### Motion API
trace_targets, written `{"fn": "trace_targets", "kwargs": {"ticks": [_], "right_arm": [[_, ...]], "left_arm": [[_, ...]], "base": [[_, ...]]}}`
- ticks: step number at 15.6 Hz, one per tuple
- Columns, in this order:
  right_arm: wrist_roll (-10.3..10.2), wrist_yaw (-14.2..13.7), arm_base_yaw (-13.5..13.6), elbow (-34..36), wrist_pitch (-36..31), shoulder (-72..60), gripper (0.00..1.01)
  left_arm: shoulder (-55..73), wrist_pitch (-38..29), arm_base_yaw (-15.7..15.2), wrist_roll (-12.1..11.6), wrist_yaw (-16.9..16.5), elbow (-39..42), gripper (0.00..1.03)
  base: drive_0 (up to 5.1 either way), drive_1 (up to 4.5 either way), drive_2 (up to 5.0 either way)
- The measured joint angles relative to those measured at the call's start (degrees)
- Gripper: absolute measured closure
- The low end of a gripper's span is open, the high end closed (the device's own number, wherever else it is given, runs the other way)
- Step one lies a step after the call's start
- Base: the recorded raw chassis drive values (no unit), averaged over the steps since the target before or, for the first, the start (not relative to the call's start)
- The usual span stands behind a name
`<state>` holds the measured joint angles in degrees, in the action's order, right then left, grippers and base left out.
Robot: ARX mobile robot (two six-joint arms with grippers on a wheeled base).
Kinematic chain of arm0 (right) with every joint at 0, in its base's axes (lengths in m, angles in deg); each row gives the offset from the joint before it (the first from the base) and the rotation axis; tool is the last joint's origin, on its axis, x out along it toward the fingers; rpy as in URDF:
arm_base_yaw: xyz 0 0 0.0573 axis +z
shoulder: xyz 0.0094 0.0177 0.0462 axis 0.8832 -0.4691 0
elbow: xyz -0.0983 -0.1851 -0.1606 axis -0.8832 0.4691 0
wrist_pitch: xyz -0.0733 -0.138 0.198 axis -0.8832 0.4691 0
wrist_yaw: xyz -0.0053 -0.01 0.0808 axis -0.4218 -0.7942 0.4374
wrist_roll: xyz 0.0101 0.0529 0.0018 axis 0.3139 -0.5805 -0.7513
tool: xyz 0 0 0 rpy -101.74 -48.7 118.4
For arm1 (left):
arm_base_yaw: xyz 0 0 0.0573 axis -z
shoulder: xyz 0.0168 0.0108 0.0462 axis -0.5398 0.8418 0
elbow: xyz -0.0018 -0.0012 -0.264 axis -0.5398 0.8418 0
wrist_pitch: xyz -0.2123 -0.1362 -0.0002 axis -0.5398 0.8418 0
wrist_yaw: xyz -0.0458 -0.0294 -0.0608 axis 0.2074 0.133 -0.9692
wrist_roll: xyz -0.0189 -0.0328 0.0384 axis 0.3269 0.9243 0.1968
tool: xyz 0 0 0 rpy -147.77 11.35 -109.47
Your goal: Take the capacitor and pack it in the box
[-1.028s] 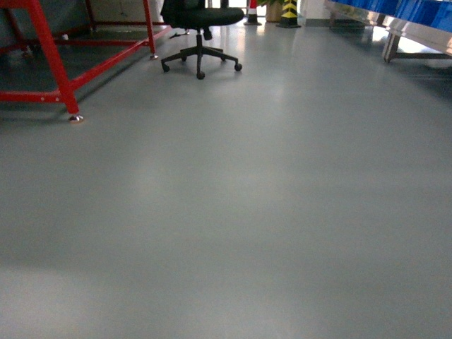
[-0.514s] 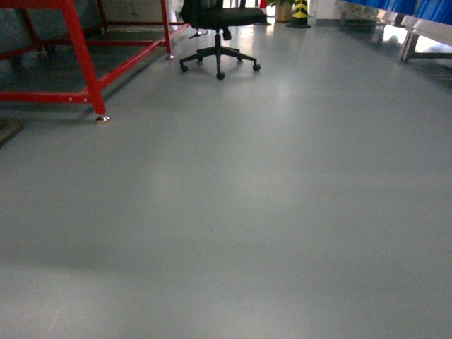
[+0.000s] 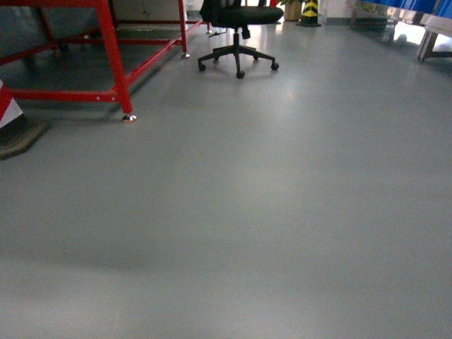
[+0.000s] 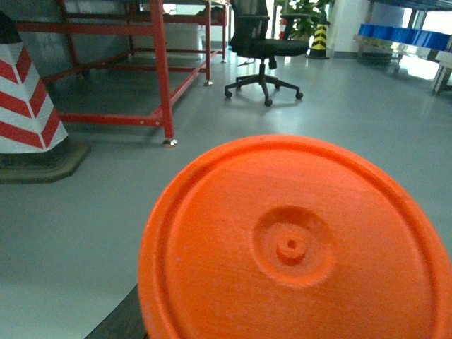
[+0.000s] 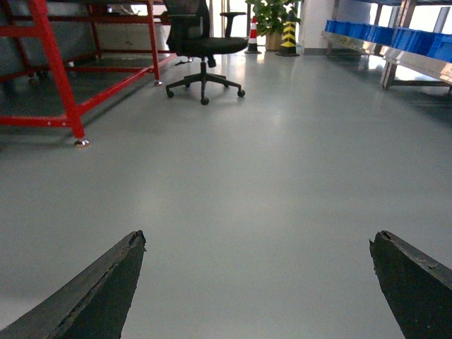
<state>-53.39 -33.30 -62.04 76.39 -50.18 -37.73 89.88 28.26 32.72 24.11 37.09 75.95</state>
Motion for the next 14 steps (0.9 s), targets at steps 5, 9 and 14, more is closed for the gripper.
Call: {"fn": "trace_targets", "kwargs": {"ticks": [5, 9, 14], "right_arm": [[0.0, -0.02, 0.0, 0.0, 0.02, 0.0, 0.03], [0.0, 0.0, 0.0, 0.0, 0.0, 0.0, 0.03], [0.0, -0.02, 0.0, 0.0, -0.02, 0.0, 0.03]], "left_arm": [[0.0, 0.13, 0.0, 0.0, -0.07, 0.0, 0.59], [0.0, 0.13, 0.0, 0.0, -0.04, 0.0, 0.59], [0.0, 0.09, 0.0, 0.0, -0.09, 0.0, 0.59]], "base": [[-5.0, 2.46, 2.5], [-5.0, 2.46, 2.5], [-5.0, 2.46, 2.5]]}}
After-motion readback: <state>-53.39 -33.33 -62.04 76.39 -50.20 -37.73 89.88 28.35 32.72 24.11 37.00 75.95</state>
